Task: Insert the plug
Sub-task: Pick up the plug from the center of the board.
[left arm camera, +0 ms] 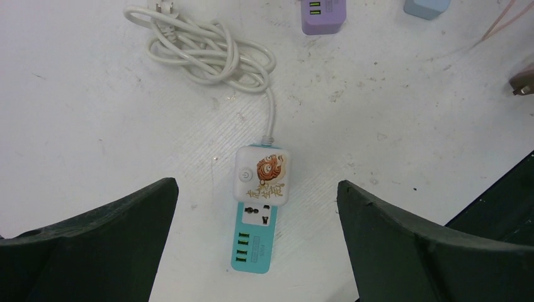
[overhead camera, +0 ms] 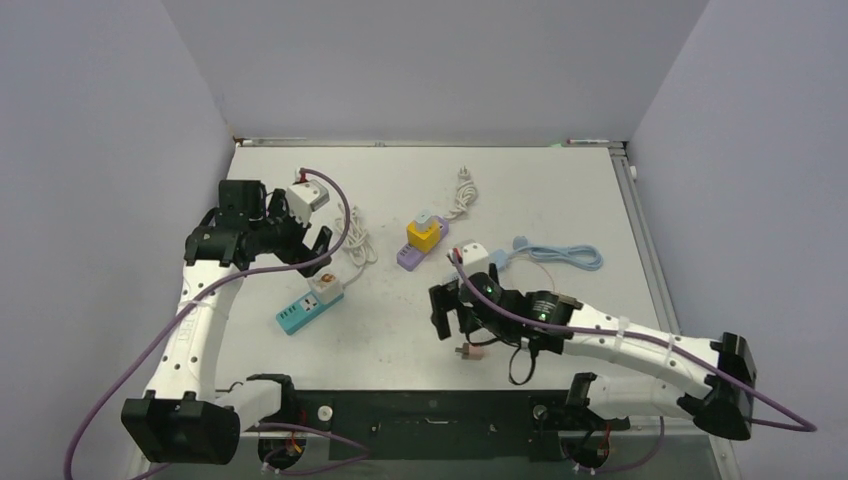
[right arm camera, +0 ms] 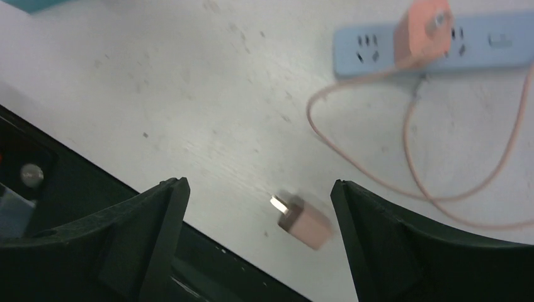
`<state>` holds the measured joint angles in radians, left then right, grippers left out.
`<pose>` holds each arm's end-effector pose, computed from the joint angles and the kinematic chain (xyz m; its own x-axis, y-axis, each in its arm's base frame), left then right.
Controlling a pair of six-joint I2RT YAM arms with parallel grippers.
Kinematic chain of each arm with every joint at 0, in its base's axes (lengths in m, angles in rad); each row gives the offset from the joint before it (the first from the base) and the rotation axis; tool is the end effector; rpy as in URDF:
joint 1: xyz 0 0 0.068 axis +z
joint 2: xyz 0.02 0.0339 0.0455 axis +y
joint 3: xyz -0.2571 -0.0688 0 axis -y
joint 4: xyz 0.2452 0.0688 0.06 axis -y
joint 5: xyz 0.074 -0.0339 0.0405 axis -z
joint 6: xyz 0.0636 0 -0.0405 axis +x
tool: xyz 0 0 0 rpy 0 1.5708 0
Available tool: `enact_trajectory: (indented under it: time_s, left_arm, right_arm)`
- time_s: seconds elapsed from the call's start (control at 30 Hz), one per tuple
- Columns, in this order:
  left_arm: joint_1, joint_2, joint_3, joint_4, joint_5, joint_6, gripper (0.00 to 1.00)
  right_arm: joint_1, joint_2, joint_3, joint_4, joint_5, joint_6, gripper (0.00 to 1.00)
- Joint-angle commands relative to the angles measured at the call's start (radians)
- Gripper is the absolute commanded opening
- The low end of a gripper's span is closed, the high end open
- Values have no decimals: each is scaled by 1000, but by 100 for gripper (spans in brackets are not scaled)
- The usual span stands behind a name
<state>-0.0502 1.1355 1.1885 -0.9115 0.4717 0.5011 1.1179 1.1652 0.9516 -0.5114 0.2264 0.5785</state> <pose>0.2369 -0.0408 0.3206 -0.4990 0.4535 -0.7384 0.6625 0.7490 0.0123 0.1322 0.2389 0.2662 -0.6819 -0.1835 -0.7081 -0.5134 0.8095 0.2846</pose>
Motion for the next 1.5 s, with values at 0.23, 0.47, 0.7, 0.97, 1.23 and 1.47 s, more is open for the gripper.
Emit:
enact_trajectory:
  time_s: [0.23, 0.47, 0.7, 0.97, 1.23, 1.47]
  left_arm:
    - [4, -52, 24, -29, 33, 4, 96]
    - [4, -51, 28, -31, 48, 23, 96]
    - [4, -49, 33, -41, 46, 35, 96]
    - [4, -48, 23, -38, 44, 26, 96]
    - [4, -51, 18, -36, 37, 40, 96]
    - [4, -53, 6, -24, 36, 41, 96]
  right_arm:
    - [17, -225, -275, -102, 78, 178, 90]
    - [20, -98, -305, -29, 68, 194, 90]
    - [19, -109, -338, 34, 19, 174, 90]
    - [18, -74, -399, 115, -79, 160, 93]
    - [20, -15, -395, 149, -144, 135, 98]
    - [26, 64, -347, 142, -193, 128, 93]
